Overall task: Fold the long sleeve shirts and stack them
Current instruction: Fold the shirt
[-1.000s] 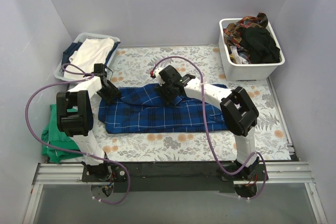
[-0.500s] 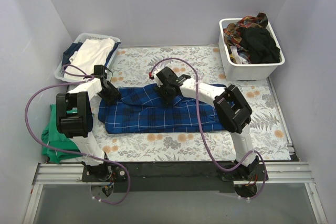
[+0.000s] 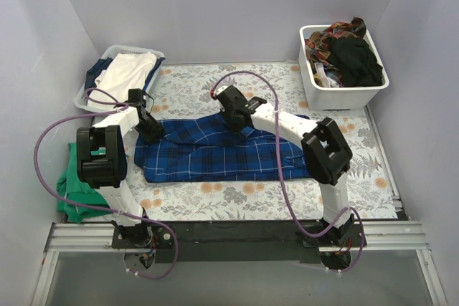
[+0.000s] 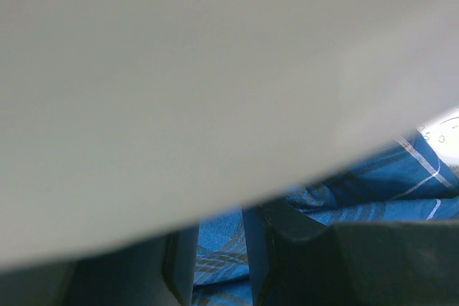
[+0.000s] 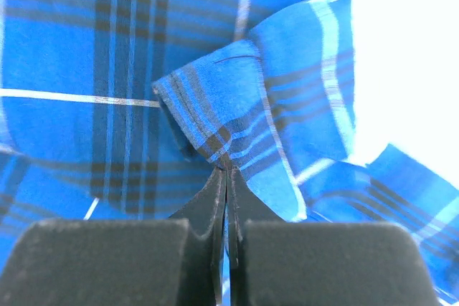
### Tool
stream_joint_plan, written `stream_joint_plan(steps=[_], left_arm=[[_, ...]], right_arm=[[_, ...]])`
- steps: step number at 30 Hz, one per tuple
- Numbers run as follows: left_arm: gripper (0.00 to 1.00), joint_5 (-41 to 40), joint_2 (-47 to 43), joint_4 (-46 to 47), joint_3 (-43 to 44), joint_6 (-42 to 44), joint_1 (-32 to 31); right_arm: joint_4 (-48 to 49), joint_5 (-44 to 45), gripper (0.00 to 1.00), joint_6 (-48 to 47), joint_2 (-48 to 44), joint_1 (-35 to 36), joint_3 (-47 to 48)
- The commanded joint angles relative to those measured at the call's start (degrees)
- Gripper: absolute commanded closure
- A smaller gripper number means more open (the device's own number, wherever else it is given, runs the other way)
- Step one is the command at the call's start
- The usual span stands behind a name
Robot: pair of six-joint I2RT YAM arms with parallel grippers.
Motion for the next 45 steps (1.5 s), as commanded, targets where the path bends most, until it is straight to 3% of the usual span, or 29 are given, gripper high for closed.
stream_joint_plan(steps=[1,23,34,39,45], left_arm=[[0.73,0.11,0.05,-6.41,-1.23,0.21,0.02],[0.81,-3.93,-1.36,-6.59,-0.52,4.69,0.02],[0.81,-3.49,-0.30,-6.06,0.09,4.60,0.02],[0.81,-3.40,-0.21,-6.06,0.09,4.69,0.02],[0.81,-3.84,0.05,-5.98,-0.08,5.13,0.11]], right_arm=[[0.23,5.75,0.99,0.72,-9.40,-0.41,2.27],[0.41,17.10,0.99,-1.12,-31.47,-0.84,6.41],[-4.69,14.38,0.99,6.16,-43.06,-1.37,-3.43],[-5.04,12.63,0.99,8.01,-43.69,-1.72,-5.63],[-8.46,11.21,0.99,12.57,-38.25,-3.21,-2.83]])
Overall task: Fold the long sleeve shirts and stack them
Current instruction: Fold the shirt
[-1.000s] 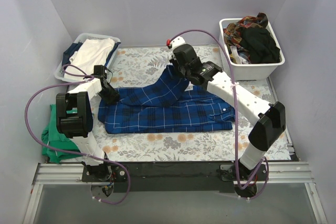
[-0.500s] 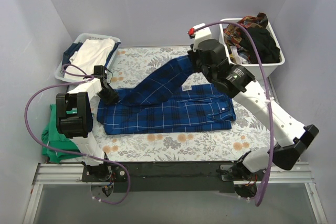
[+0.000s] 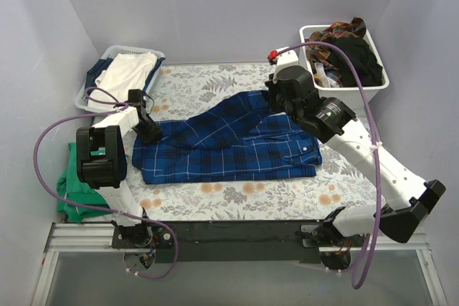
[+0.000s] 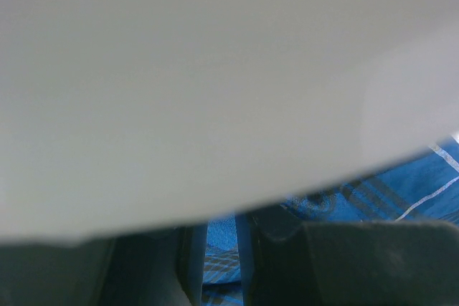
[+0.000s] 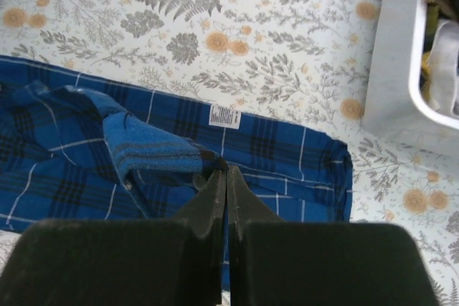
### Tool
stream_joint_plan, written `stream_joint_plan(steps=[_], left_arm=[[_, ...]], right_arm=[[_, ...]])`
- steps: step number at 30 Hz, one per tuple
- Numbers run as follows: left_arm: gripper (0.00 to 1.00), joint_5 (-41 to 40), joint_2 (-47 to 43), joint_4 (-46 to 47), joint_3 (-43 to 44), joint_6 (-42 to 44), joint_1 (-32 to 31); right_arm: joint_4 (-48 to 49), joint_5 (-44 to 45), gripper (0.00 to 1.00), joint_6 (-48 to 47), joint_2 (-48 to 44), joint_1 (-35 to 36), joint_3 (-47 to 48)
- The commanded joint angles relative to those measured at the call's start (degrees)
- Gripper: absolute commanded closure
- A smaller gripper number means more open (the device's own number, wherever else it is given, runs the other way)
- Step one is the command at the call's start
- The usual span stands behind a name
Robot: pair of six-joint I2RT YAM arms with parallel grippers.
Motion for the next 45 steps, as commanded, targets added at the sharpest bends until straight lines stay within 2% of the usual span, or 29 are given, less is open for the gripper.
stream_joint_plan(steps=[1,6,10,17,24,28,31,32,36,45], left_arm=[[0.81,-0.85,0.29,-4.05,-0.19,1.77,0.00],[0.80,-1.29,1.25,-4.49,0.86,1.94,0.09],[0.80,-1.37,1.61,-4.67,1.21,2.12,0.00],[0.77,-1.72,1.96,-4.75,1.39,2.56,0.00],[0.77,-1.47,1.52,-4.40,1.57,2.82,0.00],[0.66,-0.32,-0.41,-3.27,1.92,2.91,0.00],[0.49,0.12,-3.74,-2.39,2.18,2.82,0.00],[0.41,0.12,-4.97,-2.21,2.27,2.82,0.00],[0.34,2.84,-10.25,-0.71,1.39,2.65,0.00],[0.31,14.08,-19.39,3.85,-6.51,1.94,-0.52]], right_arm=[[-4.70,-1.29,0.99,6.22,4.87,-2.27,2.82],[-8.94,-3.74,0.99,13.25,6.74,-7.11,0.19],[-10.35,-7.61,0.99,15.63,7.61,-11.15,-4.20],[-12.55,-14.29,0.99,16.52,12.18,-17.04,-6.41],[-12.72,-15.71,0.99,14.15,17.10,-19.25,-0.81],[-12.81,-15.79,0.99,12.65,19.48,-19.25,3.69],[-12.81,-17.20,0.99,12.30,21.06,-19.25,5.19],[-12.72,-17.46,0.99,12.30,21.32,-19.25,5.37],[-12.55,-18.43,0.99,12.39,22.55,-19.33,6.25],[-11.41,-20.19,0.99,11.60,25.19,-19.25,7.04]])
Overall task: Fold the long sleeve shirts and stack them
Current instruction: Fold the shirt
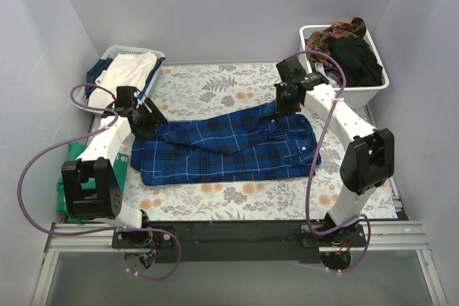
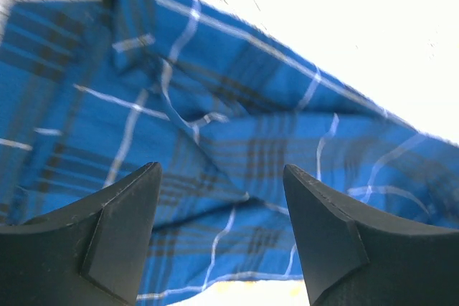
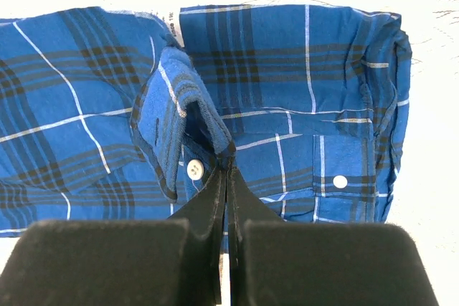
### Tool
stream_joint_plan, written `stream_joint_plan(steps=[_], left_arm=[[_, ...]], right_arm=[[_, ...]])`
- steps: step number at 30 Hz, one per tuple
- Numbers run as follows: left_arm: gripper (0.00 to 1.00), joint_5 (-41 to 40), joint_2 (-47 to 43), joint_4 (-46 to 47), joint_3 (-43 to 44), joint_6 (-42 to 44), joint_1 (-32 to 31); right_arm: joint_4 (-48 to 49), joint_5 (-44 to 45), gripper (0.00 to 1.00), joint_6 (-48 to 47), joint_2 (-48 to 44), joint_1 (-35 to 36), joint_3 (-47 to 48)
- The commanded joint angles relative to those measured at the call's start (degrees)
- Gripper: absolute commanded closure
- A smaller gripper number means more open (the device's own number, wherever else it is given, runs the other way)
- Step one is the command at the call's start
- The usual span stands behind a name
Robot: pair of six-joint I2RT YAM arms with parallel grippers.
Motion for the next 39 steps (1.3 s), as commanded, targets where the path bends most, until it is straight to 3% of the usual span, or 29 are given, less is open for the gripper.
stream_joint_plan(steps=[1,11,25,32,39], left_arm=[[0.31,7.69,-3.48,2.35,-4.05,0.04,-1.24],[0.31,6.82,-4.63,4.02,-8.27,-2.50,-10.12],[0.32,4.71,4.33,8.68,-4.31,-7.17,-16.46],[0.32,3.12,4.34,7.80,-4.23,-6.64,-16.55],[0.32,3.30,3.98,7.89,-3.88,-6.11,-16.63]], right_arm=[[1.19,-1.48,0.99,-1.02,1.37,0.01,3.28],[1.36,-3.85,0.99,-0.14,4.10,-0.60,5.39],[2.59,-4.47,0.99,-1.01,5.67,-2.45,5.30],[2.68,-2.71,0.99,-3.04,11.99,-5.17,15.84],[2.68,-7.19,0.99,-2.95,16.22,-6.23,25.25]])
